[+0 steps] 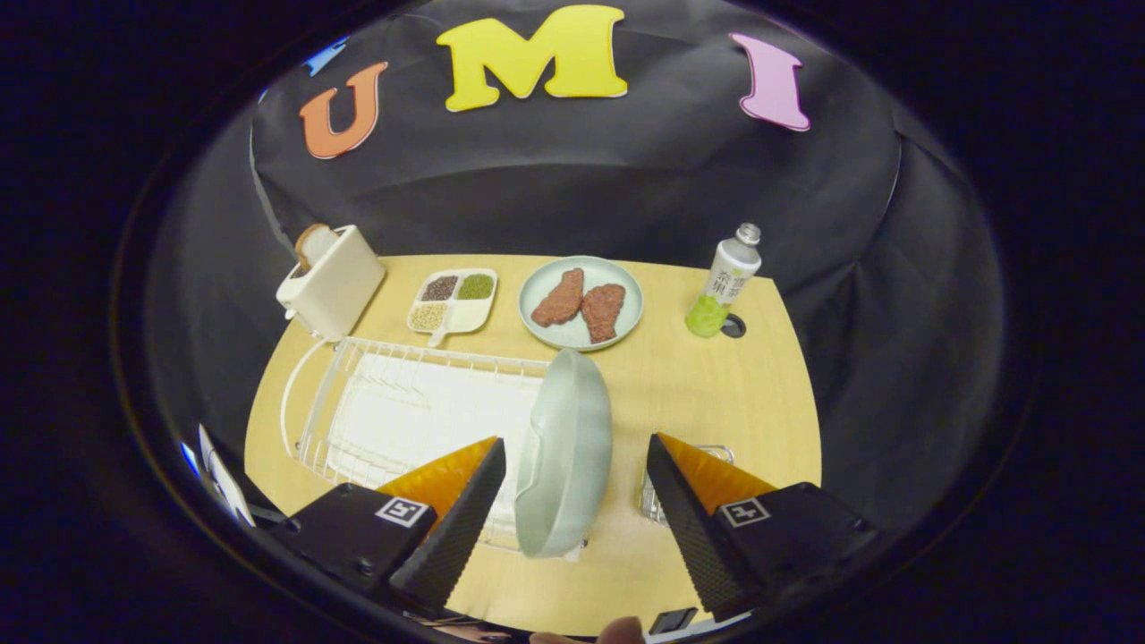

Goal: Take the plate from the dish rack, then take the spoon from the basket and place it into the plate.

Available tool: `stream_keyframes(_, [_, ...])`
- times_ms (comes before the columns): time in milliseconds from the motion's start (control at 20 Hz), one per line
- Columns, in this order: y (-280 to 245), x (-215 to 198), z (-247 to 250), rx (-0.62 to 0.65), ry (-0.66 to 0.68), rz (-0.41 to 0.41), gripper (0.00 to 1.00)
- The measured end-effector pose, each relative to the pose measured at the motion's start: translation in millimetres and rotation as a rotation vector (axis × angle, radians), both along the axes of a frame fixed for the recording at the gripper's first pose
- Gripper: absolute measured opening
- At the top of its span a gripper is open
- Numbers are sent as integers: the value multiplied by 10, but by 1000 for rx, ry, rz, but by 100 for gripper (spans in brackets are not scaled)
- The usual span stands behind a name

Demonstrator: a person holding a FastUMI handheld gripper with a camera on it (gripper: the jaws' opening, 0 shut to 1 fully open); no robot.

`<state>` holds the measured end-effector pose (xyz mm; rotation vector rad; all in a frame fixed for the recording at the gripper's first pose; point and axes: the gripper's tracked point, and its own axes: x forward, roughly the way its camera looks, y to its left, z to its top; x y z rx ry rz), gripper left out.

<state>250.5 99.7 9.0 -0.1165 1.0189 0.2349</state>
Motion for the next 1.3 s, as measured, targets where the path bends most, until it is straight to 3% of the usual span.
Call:
stream_keyframes(250, [-18, 124, -234, -15, 66, -65, 100])
stream_keyframes(450, [15, 109, -384, 8, 117, -118, 79])
stream_keyframes(750, [57, 113, -416, -19, 117, -176, 38])
stream_keyframes(1300, [74, 112, -161, -195, 34, -265, 34])
